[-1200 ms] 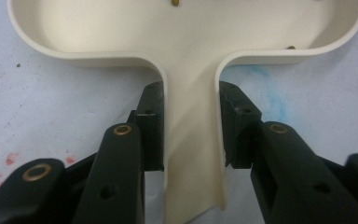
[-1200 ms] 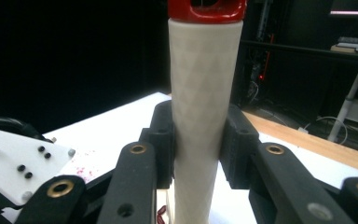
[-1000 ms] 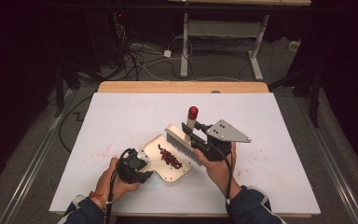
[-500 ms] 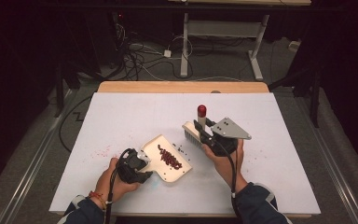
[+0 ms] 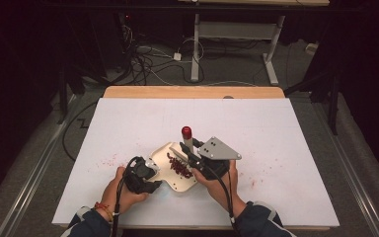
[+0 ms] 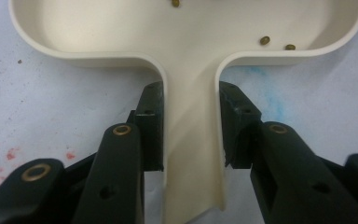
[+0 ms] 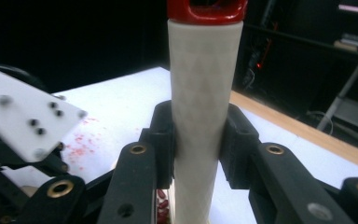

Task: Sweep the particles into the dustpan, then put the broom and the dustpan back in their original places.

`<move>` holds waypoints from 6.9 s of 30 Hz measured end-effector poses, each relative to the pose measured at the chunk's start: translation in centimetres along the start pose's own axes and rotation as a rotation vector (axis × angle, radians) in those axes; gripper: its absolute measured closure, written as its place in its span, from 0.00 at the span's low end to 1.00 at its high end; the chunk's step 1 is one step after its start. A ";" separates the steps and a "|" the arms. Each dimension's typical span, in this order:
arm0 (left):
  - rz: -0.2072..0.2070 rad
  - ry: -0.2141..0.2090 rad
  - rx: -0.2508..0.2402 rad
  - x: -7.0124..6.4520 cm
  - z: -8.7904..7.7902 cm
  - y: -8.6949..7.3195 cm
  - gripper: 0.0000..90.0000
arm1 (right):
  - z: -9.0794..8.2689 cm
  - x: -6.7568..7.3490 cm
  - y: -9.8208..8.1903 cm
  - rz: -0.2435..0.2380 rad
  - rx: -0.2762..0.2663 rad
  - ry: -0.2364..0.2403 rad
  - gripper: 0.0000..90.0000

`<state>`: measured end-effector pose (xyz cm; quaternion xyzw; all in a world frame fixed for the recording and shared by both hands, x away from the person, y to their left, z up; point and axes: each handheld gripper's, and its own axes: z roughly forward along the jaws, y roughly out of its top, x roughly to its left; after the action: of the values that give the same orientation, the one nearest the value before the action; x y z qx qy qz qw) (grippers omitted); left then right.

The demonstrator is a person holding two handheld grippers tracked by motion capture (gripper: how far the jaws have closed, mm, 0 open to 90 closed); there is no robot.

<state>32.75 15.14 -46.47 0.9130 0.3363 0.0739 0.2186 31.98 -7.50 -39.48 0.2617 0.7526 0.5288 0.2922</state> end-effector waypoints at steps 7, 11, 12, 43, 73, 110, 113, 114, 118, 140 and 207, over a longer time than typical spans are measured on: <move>0.004 -0.004 0.001 0.1 0.0 -0.1 0.71 | -1.3 -1.0 1.1 0.018 -0.048 0.014 0.78; 0.011 -0.003 0.006 0.2 -0.1 -0.2 0.71 | -1.9 -2.4 1.4 0.011 -0.062 -0.025 0.78; 0.012 -0.003 0.003 0.2 -0.1 -0.2 0.71 | -1.9 -2.8 1.4 0.004 -0.068 -0.030 0.78; 0.021 -0.011 0.001 1.3 -0.5 -1.1 0.71 | -0.2 -2.0 1.5 -0.051 -0.046 0.104 0.78; 0.041 0.116 -0.153 1.0 0.2 -2.8 0.71 | -7.1 -10.5 0.0 0.066 -0.038 -0.054 0.78; -0.241 0.130 -0.156 4.8 -0.4 -4.3 0.71 | -14.4 -15.5 -2.5 0.074 0.138 0.209 0.78; -0.261 0.141 -0.156 5.2 -0.5 -4.4 0.71 | -14.7 -16.1 -2.7 0.079 0.163 0.234 0.78; -0.268 0.147 -0.156 5.2 -0.5 -4.4 0.71 | -14.7 -16.4 -2.8 0.081 0.171 0.244 0.78; -0.298 0.166 -0.153 5.4 -0.5 -4.3 0.71 | -14.6 -17.1 -3.1 0.094 0.195 0.278 0.77; -0.433 0.158 -0.222 3.3 0.8 -2.7 0.53 | -8.5 -20.9 -3.6 0.133 0.290 0.170 0.71; -0.044 0.251 -0.416 1.4 -2.8 -6.4 0.21 | -1.8 -18.2 -4.4 0.170 0.210 -0.258 0.22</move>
<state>29.29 21.38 -46.92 0.8246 0.3582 0.2495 0.3599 42.89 -22.78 -40.20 0.4193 0.7351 0.4320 0.3117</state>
